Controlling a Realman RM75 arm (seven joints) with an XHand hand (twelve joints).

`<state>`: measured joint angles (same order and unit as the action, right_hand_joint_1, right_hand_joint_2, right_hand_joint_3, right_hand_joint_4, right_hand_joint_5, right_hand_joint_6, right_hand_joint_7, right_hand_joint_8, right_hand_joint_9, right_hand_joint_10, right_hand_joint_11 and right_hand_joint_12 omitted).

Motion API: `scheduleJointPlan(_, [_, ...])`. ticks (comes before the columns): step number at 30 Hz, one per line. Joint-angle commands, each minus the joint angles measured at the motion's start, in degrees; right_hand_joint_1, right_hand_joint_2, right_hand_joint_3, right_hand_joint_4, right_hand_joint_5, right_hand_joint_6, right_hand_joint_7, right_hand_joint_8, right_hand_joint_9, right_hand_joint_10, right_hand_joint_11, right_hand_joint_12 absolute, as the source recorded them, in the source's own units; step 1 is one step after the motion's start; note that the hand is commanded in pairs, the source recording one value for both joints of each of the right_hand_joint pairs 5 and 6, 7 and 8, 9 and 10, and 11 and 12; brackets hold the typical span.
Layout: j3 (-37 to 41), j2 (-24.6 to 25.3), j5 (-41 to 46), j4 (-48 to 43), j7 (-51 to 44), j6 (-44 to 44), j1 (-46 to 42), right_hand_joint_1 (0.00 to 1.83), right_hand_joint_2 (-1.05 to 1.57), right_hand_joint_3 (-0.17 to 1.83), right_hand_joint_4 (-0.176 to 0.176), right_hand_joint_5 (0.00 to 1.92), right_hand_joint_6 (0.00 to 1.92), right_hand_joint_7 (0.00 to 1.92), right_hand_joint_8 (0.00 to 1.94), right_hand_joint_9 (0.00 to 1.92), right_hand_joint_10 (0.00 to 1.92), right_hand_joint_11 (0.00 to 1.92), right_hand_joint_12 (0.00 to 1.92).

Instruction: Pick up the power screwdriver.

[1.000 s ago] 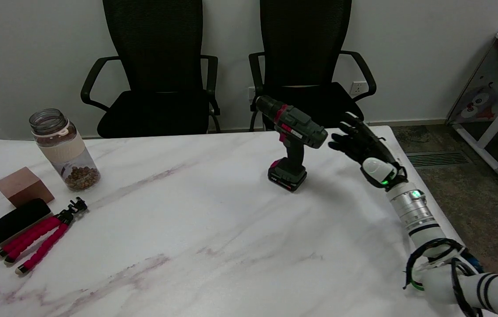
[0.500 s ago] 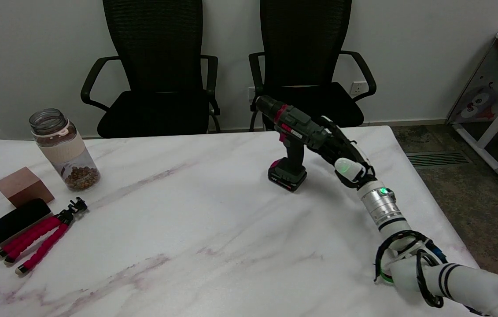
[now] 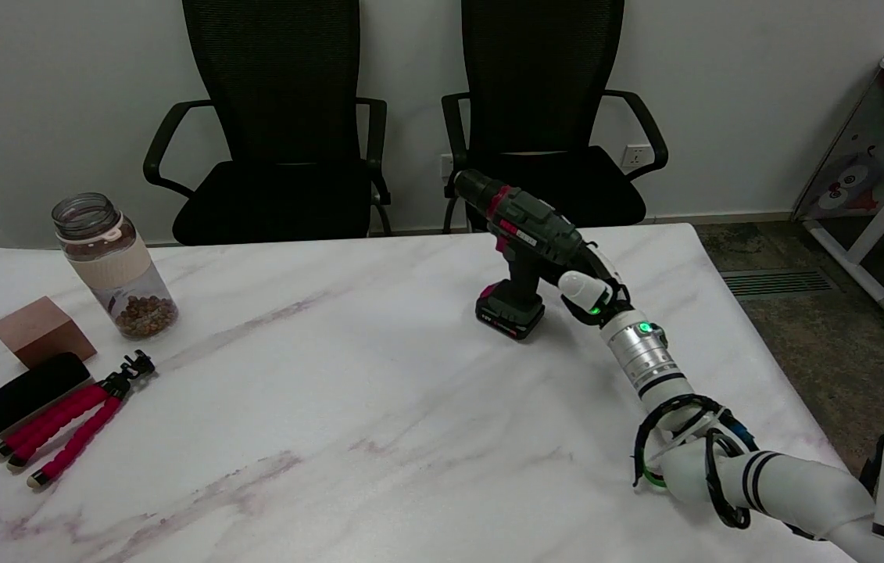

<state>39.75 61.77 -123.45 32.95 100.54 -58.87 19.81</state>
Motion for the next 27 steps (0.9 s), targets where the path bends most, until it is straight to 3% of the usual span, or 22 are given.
scheduleJointPlan(1, [-1.07,1.60,-4.51,0.01,0.00,0.16,2.32,0.93,-0.53,0.97,0.154,0.22,0.22,0.22,0.22,0.44,0.44,0.51,0.51])
scheduleJointPlan(20, [-1.25,1.69,-4.52,0.11,-0.79,1.88,3.48,1.01,-0.46,0.87,0.129,0.19,0.19,0.19,0.19,0.38,0.38,0.45,0.45])
scheduleJointPlan(27, [-1.25,1.69,-4.52,-0.17,-0.79,2.25,3.31,1.10,-0.22,0.86,0.115,0.22,0.22,0.22,0.22,0.40,0.40,0.54,0.54])
